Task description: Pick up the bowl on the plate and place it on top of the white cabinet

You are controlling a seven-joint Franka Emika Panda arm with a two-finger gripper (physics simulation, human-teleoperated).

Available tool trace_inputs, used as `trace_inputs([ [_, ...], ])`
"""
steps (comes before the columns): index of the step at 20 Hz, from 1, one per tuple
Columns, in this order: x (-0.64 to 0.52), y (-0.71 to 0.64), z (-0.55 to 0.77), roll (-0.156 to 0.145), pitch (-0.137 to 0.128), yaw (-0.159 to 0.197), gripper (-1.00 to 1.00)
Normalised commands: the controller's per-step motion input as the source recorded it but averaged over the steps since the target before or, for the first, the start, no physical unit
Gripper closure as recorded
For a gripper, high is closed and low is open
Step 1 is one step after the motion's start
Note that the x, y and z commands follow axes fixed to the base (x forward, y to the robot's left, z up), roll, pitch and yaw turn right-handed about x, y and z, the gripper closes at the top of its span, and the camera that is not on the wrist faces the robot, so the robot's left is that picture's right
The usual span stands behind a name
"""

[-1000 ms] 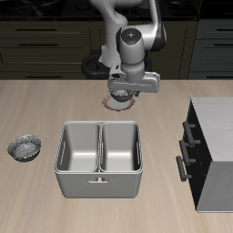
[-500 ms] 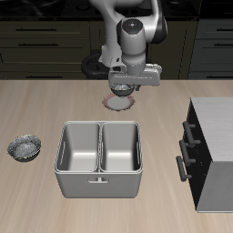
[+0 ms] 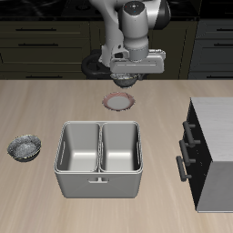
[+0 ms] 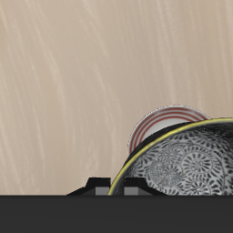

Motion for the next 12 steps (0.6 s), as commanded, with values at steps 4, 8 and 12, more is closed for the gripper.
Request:
trace_inputs([
  [4, 0.14, 0.06, 0.25, 0.016, -0.025, 0.029, 1.0],
  [8, 0.09, 0.05, 0.36, 0.021, -0.048, 0.008, 1.0],
  [12, 0.15, 0.06, 0.4, -0.002, -0.049, 0.016, 1.0],
])
